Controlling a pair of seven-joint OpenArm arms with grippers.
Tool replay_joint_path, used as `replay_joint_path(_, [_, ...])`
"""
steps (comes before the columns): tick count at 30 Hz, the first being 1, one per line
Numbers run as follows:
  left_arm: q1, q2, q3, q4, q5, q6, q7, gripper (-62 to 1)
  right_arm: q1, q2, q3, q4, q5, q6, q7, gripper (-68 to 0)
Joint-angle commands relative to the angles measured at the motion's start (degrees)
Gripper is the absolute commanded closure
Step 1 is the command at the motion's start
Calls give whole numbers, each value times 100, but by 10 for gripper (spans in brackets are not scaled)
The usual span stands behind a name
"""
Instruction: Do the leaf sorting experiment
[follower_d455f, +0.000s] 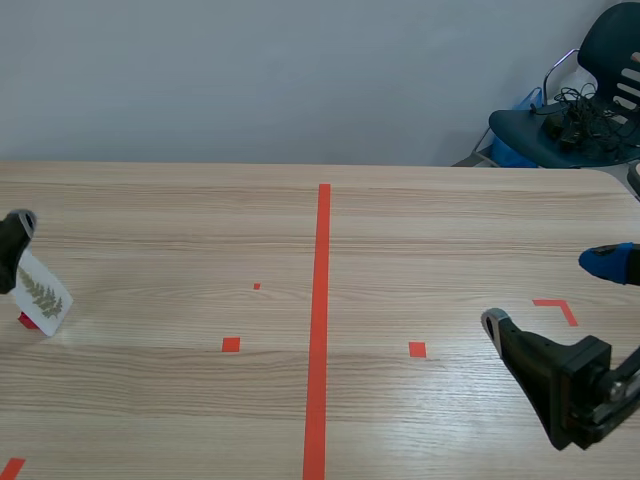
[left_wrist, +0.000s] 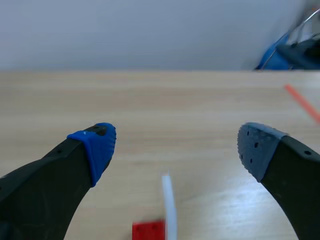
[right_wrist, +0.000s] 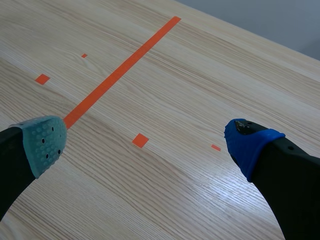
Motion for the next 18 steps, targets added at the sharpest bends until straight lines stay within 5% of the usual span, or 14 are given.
replay_joint_path(1, [79, -208, -234, 496, -59, -385, -92, -576, 20, -2, 52, 87, 94, -20, 107, -679])
replay_joint_path(5, [385, -302, -435, 1434, -50, -1624, 79, -623, 22, 0, 55, 87, 109, -20, 107, -679])
replay_joint_path(6, [476, -302, -435, 1690, -52, -1718, 192, -623, 22, 0, 55, 87, 109, -20, 107, -679])
replay_joint_path(18, [1731, 470, -254, 4192, 15, -1718, 1668, -623, 20, 0, 55, 87, 109, -20, 107, -679])
